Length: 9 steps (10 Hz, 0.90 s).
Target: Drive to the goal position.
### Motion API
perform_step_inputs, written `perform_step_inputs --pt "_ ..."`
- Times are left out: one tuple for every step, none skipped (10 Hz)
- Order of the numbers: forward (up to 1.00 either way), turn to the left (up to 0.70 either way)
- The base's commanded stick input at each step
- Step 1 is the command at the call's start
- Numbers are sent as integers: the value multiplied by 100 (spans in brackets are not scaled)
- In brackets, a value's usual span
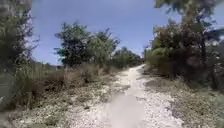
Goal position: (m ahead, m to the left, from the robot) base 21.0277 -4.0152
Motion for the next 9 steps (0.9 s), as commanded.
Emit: perform_step_inputs --pt "50 0" --pt "50 0" --pt "50 0" --pt "50 0" --pt "50 0" --pt "50 0" --pt "50 0" --pt "50 0" --pt "50 0"
